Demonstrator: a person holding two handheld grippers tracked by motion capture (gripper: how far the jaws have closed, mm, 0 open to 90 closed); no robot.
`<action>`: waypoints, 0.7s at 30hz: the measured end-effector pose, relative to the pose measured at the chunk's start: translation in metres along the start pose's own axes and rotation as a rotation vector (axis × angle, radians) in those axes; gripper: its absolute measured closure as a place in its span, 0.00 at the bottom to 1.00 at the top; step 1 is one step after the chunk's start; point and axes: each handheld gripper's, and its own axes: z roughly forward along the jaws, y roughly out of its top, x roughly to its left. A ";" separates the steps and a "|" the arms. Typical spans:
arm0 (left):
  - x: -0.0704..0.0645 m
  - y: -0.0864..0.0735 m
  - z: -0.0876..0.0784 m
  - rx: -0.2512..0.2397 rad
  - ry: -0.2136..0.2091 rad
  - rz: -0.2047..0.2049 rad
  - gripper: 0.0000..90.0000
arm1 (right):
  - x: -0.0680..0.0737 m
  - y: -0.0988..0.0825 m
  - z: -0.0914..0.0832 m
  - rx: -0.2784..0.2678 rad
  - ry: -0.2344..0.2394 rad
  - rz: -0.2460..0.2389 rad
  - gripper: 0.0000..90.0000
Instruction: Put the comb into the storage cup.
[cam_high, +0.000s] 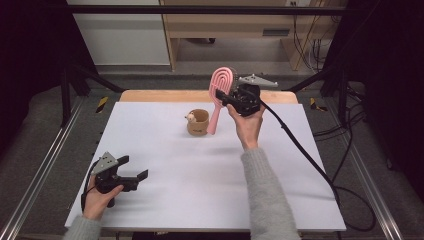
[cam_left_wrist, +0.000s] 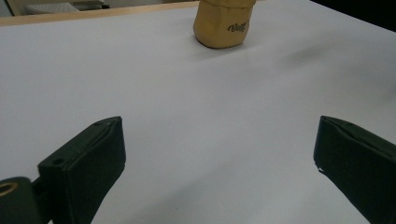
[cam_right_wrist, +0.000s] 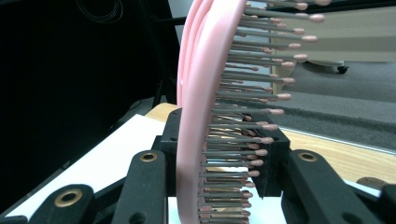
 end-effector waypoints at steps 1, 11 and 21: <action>0.000 0.000 0.000 0.001 -0.001 0.001 0.03 | 0.000 0.001 0.001 -0.001 0.001 -0.001 0.70; 0.000 0.000 0.001 0.006 -0.007 0.002 0.03 | 0.000 0.010 0.008 -0.010 -0.009 0.001 0.70; 0.000 -0.001 0.001 0.008 -0.008 0.001 0.03 | -0.002 0.015 0.017 -0.013 -0.024 0.006 0.70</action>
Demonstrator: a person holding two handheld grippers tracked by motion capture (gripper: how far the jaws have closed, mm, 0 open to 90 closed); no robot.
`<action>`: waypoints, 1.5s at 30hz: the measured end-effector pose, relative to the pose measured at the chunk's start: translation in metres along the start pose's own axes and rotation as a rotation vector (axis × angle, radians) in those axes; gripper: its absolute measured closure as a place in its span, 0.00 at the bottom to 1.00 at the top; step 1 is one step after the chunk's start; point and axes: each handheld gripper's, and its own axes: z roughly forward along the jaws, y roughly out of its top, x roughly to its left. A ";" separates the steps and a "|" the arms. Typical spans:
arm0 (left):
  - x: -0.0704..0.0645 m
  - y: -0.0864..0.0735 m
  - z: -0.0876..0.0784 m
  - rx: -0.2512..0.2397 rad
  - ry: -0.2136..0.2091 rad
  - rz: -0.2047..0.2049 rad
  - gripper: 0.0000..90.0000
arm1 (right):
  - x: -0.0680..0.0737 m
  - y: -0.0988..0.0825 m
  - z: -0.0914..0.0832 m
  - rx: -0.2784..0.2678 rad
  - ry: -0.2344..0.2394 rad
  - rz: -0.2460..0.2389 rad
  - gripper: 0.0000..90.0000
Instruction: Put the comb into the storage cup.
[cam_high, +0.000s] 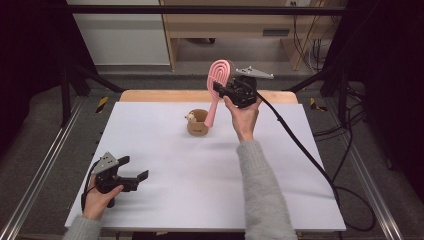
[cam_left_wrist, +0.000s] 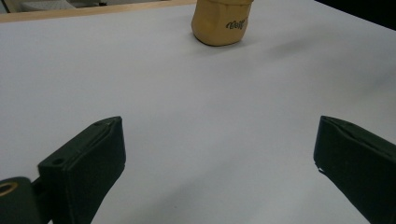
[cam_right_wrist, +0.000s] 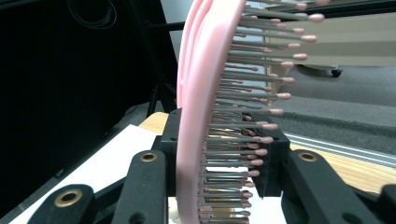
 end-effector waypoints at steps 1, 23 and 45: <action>0.000 0.000 0.000 0.000 0.000 0.000 0.03 | 0.000 0.000 0.001 0.000 -0.002 0.001 0.70; 0.000 -0.001 0.001 0.005 -0.003 0.003 0.03 | -0.001 0.004 0.027 -0.013 -0.033 0.010 0.70; 0.000 -0.001 0.002 0.016 -0.003 0.010 0.03 | -0.005 0.005 0.041 -0.020 -0.051 0.032 0.71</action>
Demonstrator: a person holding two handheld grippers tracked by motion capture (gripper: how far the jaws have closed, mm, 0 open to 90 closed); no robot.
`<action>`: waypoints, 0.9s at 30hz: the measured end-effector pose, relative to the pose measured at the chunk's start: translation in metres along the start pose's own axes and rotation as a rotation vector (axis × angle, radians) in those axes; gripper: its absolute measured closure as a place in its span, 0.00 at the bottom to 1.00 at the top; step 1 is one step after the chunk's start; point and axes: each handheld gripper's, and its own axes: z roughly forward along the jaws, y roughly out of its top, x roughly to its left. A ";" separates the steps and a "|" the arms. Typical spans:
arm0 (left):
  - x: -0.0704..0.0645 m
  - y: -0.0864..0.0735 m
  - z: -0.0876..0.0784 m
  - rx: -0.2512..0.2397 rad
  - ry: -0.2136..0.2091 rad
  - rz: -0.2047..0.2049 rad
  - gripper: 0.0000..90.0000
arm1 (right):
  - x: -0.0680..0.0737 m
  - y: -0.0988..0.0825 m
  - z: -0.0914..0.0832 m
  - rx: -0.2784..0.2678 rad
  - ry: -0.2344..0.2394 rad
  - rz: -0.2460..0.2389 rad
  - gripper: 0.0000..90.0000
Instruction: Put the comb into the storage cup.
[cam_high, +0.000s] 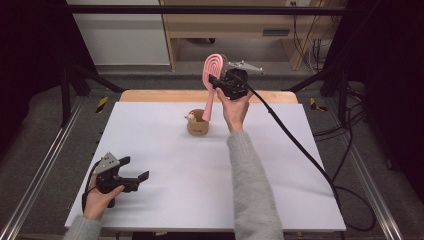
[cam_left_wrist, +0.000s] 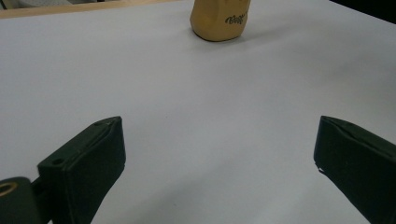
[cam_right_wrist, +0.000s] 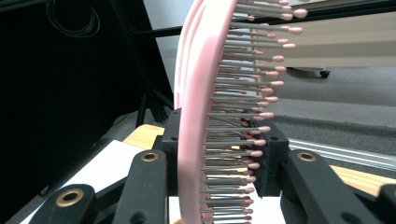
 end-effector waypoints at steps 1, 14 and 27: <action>0.000 0.000 0.000 -0.001 0.000 -0.001 0.03 | 0.000 0.000 0.001 -0.002 0.002 0.003 0.71; 0.000 0.000 0.001 0.002 -0.001 0.001 0.03 | 0.003 -0.003 0.012 -0.030 -0.009 -0.002 0.71; 0.000 -0.001 0.002 0.002 -0.002 -0.002 0.03 | 0.003 -0.011 0.028 -0.024 -0.017 0.000 0.71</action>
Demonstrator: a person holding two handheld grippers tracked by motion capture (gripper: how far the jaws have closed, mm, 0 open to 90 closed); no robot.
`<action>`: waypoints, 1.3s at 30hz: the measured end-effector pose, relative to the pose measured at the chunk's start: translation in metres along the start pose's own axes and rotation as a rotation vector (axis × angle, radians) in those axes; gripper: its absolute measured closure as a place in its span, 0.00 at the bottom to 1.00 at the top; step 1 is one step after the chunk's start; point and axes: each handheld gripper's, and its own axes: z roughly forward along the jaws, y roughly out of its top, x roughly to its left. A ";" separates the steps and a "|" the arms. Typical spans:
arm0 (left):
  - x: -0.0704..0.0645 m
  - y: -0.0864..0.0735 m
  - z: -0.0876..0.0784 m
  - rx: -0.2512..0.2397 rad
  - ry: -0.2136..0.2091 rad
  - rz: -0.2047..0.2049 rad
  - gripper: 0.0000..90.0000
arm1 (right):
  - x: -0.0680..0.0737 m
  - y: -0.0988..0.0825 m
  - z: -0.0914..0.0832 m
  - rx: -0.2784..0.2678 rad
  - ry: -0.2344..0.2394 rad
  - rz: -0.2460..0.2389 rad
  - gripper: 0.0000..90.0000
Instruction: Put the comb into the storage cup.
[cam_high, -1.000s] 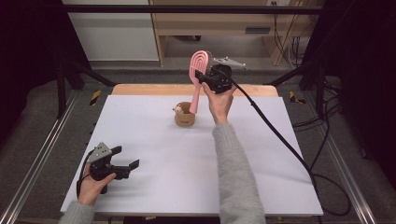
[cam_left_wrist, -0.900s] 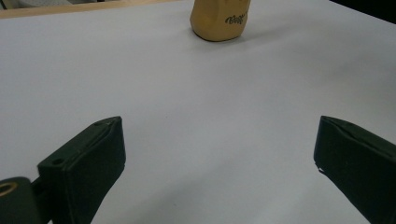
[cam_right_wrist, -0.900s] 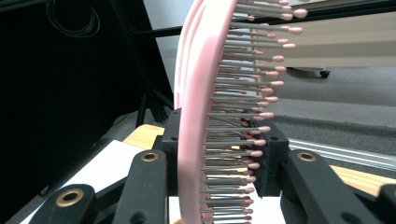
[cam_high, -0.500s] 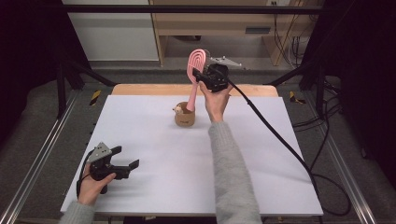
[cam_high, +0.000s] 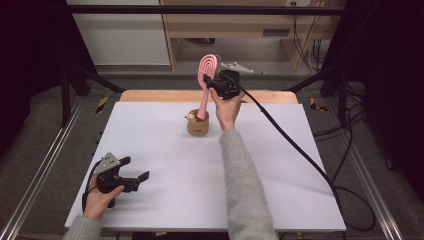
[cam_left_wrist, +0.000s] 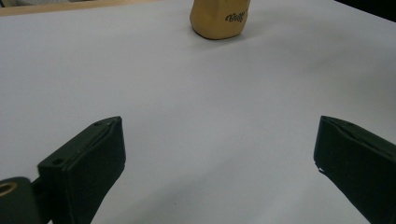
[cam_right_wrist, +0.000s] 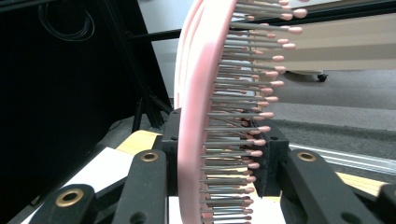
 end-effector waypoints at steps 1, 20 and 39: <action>0.000 0.000 0.000 0.001 -0.001 -0.001 0.03 | 0.000 -0.001 0.001 -0.001 -0.002 -0.001 0.71; 0.000 0.000 0.001 0.002 -0.002 0.000 0.03 | 0.002 -0.015 0.013 0.018 -0.012 -0.012 0.71; 0.000 0.000 0.001 0.004 -0.004 0.001 0.03 | 0.002 -0.034 0.022 0.055 -0.029 -0.006 0.71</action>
